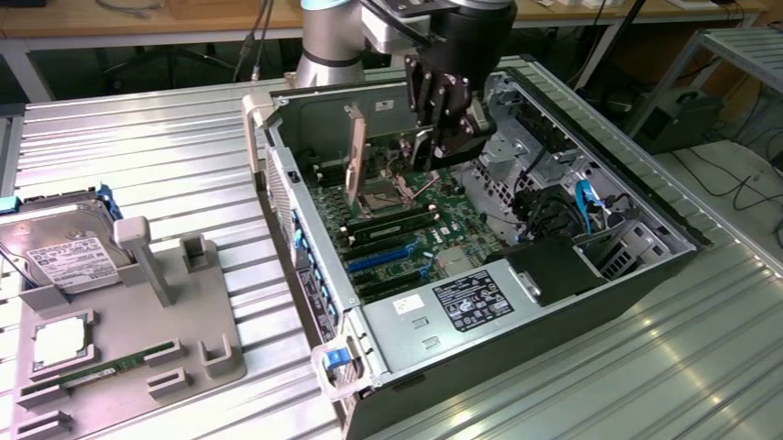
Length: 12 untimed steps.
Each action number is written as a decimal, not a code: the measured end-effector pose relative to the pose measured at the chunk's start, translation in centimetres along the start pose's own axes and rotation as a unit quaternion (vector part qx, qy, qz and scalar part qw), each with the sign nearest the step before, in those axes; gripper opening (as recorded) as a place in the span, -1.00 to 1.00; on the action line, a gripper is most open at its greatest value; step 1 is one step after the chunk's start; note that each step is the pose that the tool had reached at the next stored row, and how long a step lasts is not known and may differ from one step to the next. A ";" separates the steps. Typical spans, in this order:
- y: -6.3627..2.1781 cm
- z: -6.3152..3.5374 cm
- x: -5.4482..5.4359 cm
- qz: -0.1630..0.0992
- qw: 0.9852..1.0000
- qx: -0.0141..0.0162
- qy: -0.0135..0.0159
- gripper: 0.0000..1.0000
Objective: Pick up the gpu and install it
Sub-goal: 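Insert the gpu into the slot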
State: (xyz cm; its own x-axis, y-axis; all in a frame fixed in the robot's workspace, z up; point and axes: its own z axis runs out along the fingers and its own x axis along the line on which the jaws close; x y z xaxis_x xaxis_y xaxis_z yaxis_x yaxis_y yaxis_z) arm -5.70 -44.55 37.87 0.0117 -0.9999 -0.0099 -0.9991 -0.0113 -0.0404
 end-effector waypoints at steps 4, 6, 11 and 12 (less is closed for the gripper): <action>0.02 0.41 0.0 0.000 1.000 0.000 0.000 -0.44; 0.02 0.61 0.0 0.000 1.000 0.000 0.000 -0.44; 0.04 1.02 0.0 0.000 1.000 0.000 0.000 -0.44; 0.04 1.11 0.0 0.000 1.000 0.000 0.000 -0.44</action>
State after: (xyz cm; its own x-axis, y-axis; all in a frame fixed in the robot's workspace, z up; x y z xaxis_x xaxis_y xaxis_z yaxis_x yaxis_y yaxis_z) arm -5.70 -44.55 36.76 0.0117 -0.9999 -0.0095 -0.9991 -0.0113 -0.0404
